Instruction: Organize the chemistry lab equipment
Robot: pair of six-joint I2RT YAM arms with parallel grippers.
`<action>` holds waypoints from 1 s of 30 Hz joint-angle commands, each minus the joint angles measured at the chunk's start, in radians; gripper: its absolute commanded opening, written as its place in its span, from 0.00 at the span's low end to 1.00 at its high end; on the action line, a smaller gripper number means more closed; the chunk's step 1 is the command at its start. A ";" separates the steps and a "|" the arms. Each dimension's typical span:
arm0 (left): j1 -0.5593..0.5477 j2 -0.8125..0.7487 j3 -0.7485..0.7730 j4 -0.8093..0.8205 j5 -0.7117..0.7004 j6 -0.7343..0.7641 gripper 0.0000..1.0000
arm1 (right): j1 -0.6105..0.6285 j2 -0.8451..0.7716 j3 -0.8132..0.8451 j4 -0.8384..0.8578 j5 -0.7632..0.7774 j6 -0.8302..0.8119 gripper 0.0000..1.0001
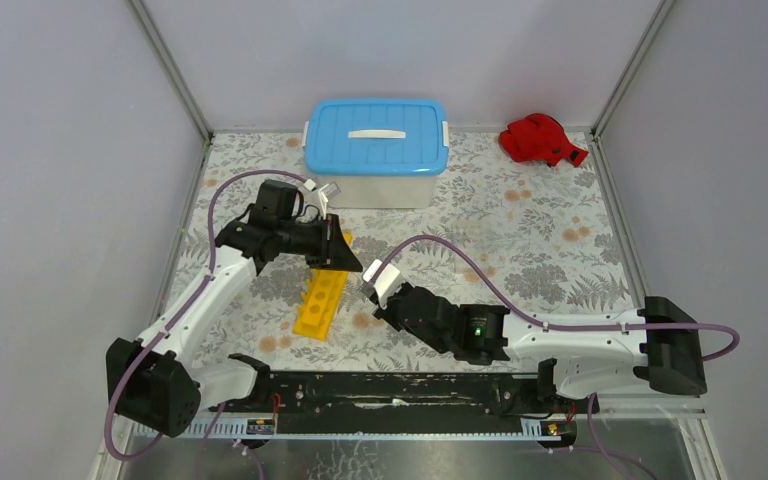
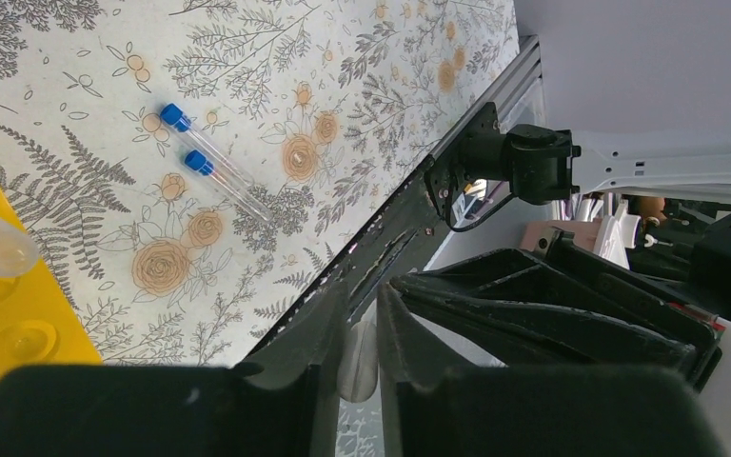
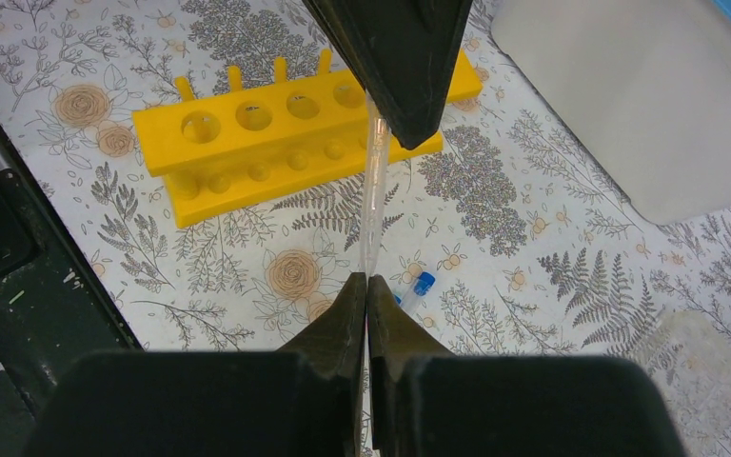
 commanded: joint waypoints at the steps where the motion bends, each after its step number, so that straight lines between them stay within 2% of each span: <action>1: 0.004 -0.020 -0.006 0.022 0.017 0.015 0.20 | -0.006 -0.011 0.027 0.040 -0.006 -0.016 0.04; 8: 0.004 -0.020 -0.005 0.018 0.011 0.020 0.10 | -0.006 -0.011 0.026 0.038 -0.006 -0.018 0.04; 12: 0.004 -0.022 -0.009 0.012 0.006 0.023 0.09 | -0.005 -0.015 0.023 0.041 -0.002 -0.019 0.04; 14: 0.004 -0.024 -0.009 0.012 0.006 0.022 0.14 | -0.006 -0.017 0.021 0.043 0.000 -0.022 0.04; 17: 0.004 -0.025 -0.005 0.012 0.011 0.017 0.30 | -0.006 -0.019 0.018 0.046 0.003 -0.024 0.04; 21: 0.004 -0.029 -0.002 0.012 0.021 0.014 0.35 | -0.006 -0.022 0.014 0.048 0.007 -0.025 0.04; 26: 0.005 -0.032 -0.006 0.012 0.025 0.014 0.34 | -0.008 -0.023 0.010 0.049 0.007 -0.027 0.04; 30: 0.005 -0.035 -0.008 0.013 0.026 0.016 0.25 | -0.009 -0.022 0.007 0.054 0.008 -0.030 0.04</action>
